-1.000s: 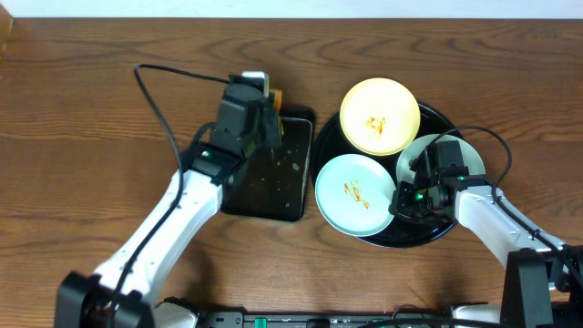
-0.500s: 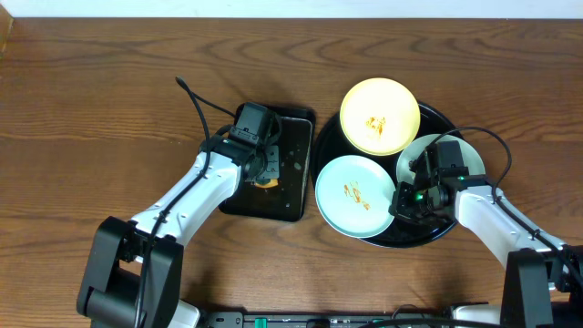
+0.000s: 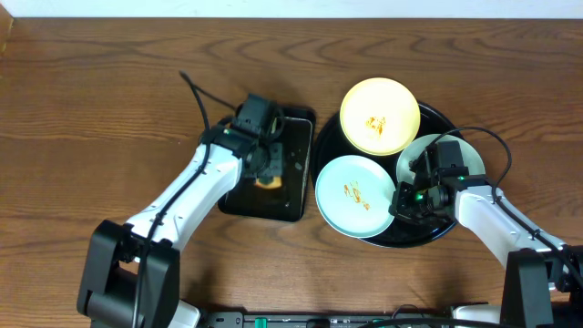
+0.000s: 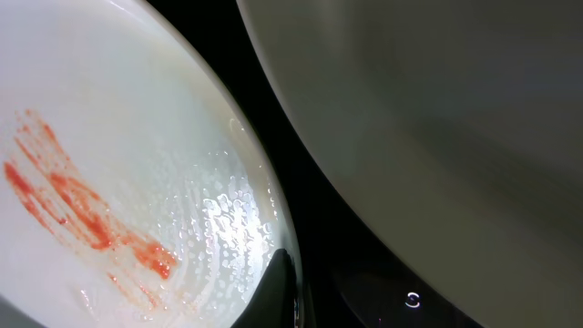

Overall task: Clean dirty plates on tray and stack at the side
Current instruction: 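Lift the sponge with the left gripper and carry it toward the plates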

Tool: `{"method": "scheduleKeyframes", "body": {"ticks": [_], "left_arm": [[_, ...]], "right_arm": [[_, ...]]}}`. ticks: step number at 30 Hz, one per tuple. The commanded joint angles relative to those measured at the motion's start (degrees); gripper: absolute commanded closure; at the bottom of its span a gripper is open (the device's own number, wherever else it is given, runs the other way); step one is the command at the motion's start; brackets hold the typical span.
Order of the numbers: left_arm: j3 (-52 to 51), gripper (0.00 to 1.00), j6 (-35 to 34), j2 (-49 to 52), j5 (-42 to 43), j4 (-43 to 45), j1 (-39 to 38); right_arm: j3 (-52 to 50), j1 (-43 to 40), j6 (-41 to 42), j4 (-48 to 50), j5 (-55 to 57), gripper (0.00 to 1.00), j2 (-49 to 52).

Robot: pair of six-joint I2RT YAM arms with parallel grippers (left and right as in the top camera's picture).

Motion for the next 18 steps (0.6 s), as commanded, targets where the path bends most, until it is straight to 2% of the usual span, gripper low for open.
{"method": "scheduleKeyframes", "body": {"ticks": [1, 4, 11, 18], "left_arm": [[6.6, 0.93, 3.0, -1.0, 1.2, -0.9, -3.1], [7.9, 0.92, 2.6, -1.0, 3.5, 1.6, -7.0], [7.4, 0.93, -4.8, 3.7, 4.7, 7.2, -15.9], [7.4, 0.92, -14.4, 10.8, 18.4, 13.9, -20.6]], "right_arm": [[-0.6, 0.5, -0.2, -0.7, 1.2, 0.99, 0.1], [-0.6, 0.5, -0.2, -0.7, 1.2, 0.99, 0.1], [-0.6, 0.5, -0.2, -0.7, 1.1, 0.99, 0.1], [-0.6, 0.5, -0.2, -0.7, 0.8, 0.99, 0.1]]}}
